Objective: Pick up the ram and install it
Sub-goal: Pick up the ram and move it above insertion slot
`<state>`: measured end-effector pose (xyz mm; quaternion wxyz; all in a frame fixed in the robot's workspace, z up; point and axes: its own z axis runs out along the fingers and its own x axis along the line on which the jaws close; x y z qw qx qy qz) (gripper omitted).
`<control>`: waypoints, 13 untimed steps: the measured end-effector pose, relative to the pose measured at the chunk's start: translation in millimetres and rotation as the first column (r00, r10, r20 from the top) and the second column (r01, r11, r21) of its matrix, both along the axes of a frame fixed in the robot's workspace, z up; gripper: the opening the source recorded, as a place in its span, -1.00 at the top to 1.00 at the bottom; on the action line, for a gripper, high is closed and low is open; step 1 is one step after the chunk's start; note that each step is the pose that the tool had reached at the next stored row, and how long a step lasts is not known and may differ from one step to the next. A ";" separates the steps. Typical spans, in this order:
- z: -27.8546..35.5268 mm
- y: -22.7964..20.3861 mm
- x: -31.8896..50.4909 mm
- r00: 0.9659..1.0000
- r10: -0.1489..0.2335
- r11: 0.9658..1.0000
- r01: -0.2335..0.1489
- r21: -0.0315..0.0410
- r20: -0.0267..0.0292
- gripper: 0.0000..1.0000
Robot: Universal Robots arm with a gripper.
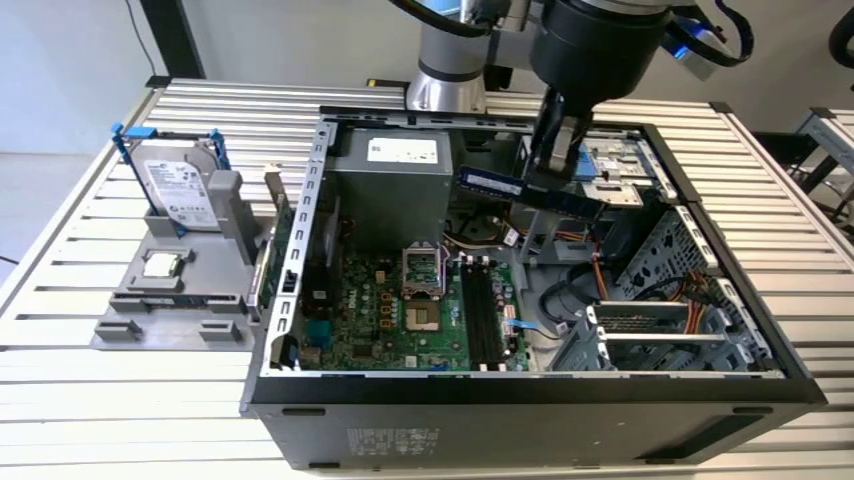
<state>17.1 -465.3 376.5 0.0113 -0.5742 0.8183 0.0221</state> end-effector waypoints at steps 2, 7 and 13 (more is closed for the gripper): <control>0.0 0.0 0.0 1.000 -0.029 1.000 0.029 0.000 0.000 1.00; 0.0 0.0 0.0 0.995 -0.101 0.995 0.101 0.000 0.000 1.00; 0.0 0.0 0.0 0.983 -0.182 0.983 0.182 0.000 0.000 1.00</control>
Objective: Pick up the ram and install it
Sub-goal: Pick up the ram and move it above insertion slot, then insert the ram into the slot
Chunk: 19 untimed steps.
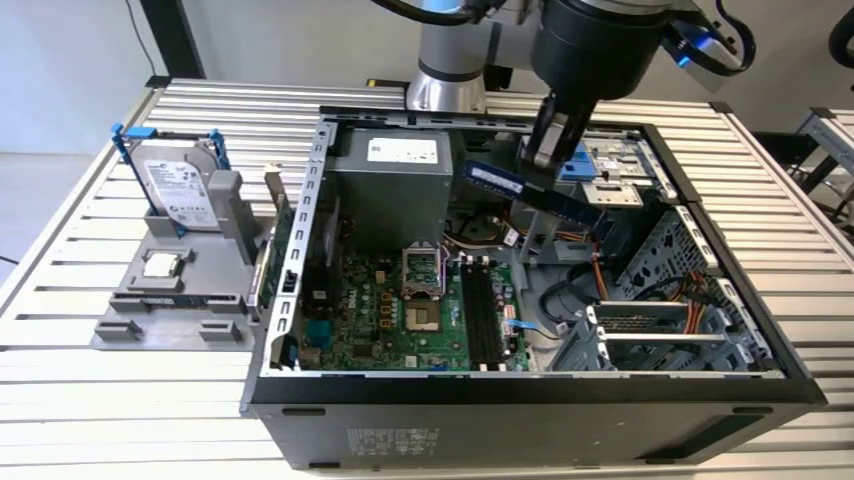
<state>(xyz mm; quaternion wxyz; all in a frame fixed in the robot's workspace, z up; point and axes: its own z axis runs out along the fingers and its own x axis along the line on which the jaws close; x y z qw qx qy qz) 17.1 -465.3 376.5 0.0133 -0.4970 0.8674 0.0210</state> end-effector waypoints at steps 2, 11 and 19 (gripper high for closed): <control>0.0 0.0 0.0 1.000 -0.028 1.000 0.028 0.000 0.000 1.00; 0.0 0.0 0.0 0.989 -0.151 0.989 0.151 0.000 0.000 1.00; 0.0 0.0 0.0 0.967 -0.254 0.967 0.254 0.000 0.000 1.00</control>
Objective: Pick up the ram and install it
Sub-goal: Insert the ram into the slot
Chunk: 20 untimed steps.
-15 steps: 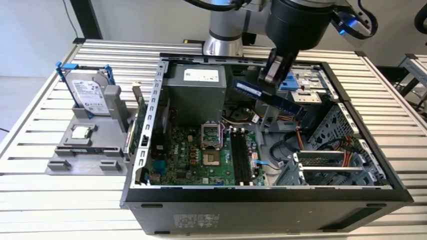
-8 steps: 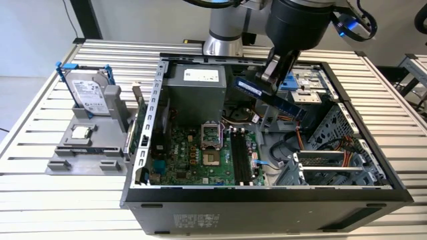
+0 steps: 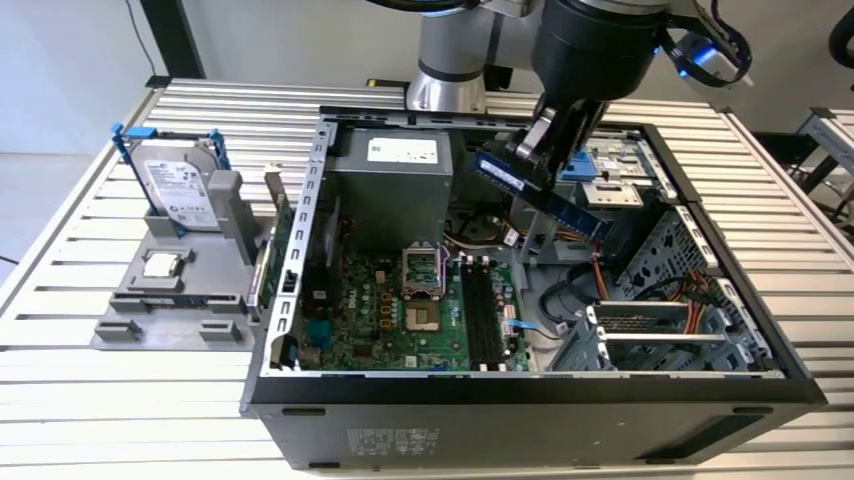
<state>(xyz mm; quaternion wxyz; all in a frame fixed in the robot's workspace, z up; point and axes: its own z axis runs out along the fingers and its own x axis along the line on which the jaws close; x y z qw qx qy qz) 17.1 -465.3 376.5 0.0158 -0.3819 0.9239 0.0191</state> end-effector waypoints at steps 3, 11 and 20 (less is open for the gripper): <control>0.0 0.0 0.0 0.999 -0.041 0.999 0.041 0.000 0.000 1.00; 0.0 0.0 0.0 0.990 -0.142 0.990 0.142 0.000 0.000 1.00; 0.0 0.0 0.0 0.968 -0.251 0.968 0.251 0.000 0.000 1.00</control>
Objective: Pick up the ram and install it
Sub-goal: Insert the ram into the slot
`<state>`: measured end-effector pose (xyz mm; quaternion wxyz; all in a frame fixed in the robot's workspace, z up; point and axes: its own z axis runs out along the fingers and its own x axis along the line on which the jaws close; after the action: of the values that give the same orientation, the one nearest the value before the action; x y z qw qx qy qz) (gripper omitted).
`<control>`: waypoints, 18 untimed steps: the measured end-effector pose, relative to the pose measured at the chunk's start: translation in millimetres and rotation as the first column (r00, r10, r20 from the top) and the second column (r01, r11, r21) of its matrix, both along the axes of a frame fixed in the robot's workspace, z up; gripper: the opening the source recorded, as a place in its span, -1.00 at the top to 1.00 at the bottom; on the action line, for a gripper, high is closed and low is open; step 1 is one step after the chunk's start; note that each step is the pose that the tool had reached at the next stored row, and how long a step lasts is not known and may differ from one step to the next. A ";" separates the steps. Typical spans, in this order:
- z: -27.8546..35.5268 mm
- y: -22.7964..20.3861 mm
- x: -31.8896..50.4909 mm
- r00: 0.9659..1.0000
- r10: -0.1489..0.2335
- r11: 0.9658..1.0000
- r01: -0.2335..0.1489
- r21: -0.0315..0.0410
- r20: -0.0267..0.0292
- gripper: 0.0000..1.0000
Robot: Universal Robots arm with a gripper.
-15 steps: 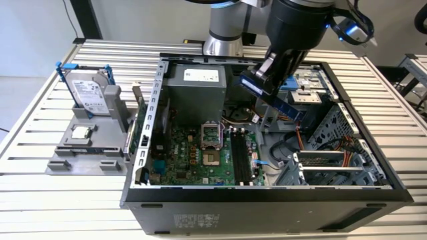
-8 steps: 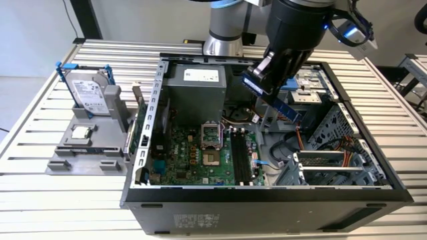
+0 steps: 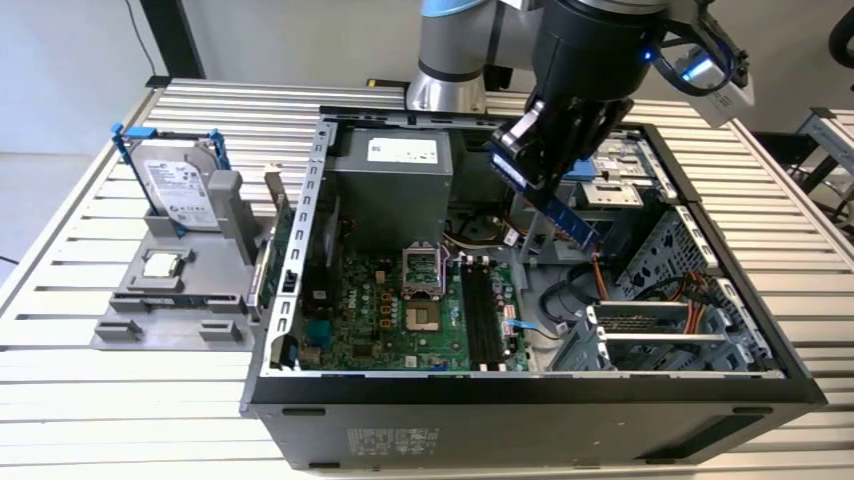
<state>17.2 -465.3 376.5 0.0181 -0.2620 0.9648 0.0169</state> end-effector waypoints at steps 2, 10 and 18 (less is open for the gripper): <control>0.0 0.0 0.0 1.000 -0.024 1.000 0.024 0.000 0.000 1.00; 0.0 0.0 0.0 0.993 -0.116 0.993 0.116 0.000 0.000 1.00; 0.0 0.0 0.0 0.980 -0.201 0.980 0.201 0.000 0.000 1.00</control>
<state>17.1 -465.3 376.5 0.0197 -0.1633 0.9863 0.0150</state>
